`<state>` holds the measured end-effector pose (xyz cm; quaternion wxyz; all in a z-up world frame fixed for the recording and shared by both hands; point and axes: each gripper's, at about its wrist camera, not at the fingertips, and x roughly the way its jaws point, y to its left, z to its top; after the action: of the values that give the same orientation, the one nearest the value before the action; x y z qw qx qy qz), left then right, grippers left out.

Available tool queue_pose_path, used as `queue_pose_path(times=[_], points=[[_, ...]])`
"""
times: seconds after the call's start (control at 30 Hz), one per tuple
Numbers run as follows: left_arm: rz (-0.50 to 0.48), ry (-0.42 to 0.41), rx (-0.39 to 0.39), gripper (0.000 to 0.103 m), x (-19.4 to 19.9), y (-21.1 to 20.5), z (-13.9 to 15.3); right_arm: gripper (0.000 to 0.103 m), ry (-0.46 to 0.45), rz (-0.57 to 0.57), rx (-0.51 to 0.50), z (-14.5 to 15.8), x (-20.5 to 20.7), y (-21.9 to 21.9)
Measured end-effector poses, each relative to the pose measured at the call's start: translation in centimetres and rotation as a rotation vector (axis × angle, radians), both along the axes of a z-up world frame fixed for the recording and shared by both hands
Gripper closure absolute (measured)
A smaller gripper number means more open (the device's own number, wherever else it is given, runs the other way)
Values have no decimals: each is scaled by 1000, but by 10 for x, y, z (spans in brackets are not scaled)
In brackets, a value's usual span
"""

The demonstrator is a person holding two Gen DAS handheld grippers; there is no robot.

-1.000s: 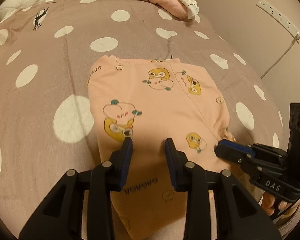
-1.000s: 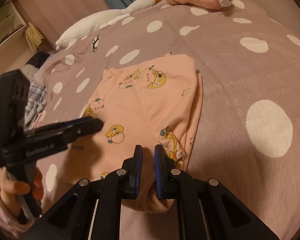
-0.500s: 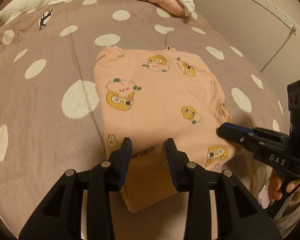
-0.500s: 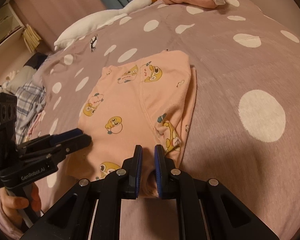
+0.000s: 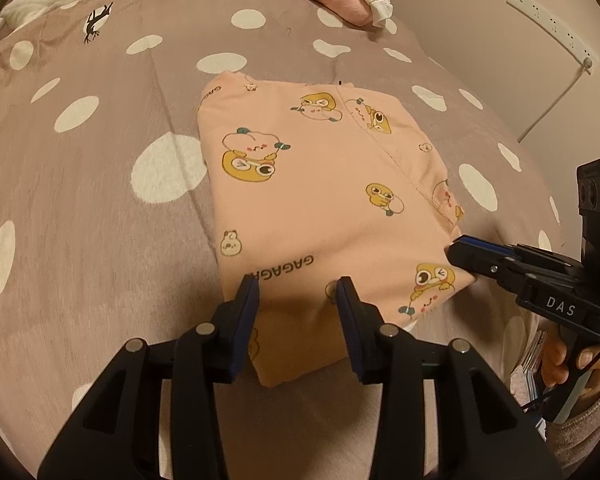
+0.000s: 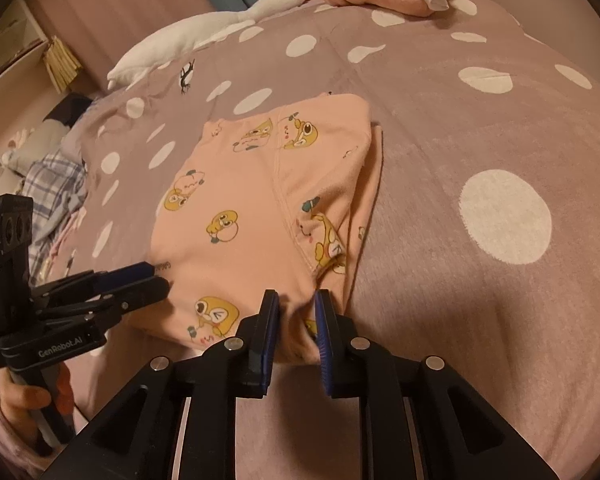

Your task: Fold small clothes

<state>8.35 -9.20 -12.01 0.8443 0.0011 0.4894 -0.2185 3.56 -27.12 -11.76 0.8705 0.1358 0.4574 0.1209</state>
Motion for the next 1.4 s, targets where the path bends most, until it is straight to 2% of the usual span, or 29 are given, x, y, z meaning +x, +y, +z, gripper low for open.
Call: queue_pose_path(times=[0.07, 0.13, 0.17, 0.2, 0.33, 0.43, 0.53, 0.77, 0.87, 0.97, 1.07, 1.2, 1.27, 1.4], points=[[3, 9, -3, 63, -1, 1, -1, 83, 3, -3, -1, 0, 0, -1], [6, 12, 0, 63, -3, 2, -3, 73, 8, -21, -13, -1, -1, -3], [6, 13, 1, 63, -4, 3, -4, 59, 15, -39, -31, -2, -1, -5], [7, 15, 4, 63, -4, 4, -5, 57, 17, -55, -44, -3, -1, -7], [22, 29, 0, 61, -5, 9, -7, 57, 8, -63, -16, -2, -5, -13], [69, 49, 9, 46, -2, 20, -10, 57, 10, -64, -12, -1, -5, -14], [116, 77, -23, 45, 0, 35, -14, 56, 15, -70, 5, -2, -3, -17], [167, 87, -71, 44, 5, 49, -6, 56, 17, -83, 25, 2, -1, -19], [167, 81, -95, 44, 9, 48, -1, 56, -27, -99, 39, 13, -1, -22], [153, 63, -111, 44, 17, 42, 4, 56, -97, -76, 109, 29, 5, -22], [138, 41, -117, 45, 25, 32, 9, 56, -123, -34, 189, 36, 19, -16], [123, 45, -111, 45, 38, 22, 9, 57, -136, 12, 203, 34, 44, 2], [117, 47, -107, 45, 42, 18, 8, 63, -120, 26, 211, 29, 53, 6], [108, 60, -100, 45, 48, 14, 3, 64, -47, -21, 226, 8, 67, -3]])
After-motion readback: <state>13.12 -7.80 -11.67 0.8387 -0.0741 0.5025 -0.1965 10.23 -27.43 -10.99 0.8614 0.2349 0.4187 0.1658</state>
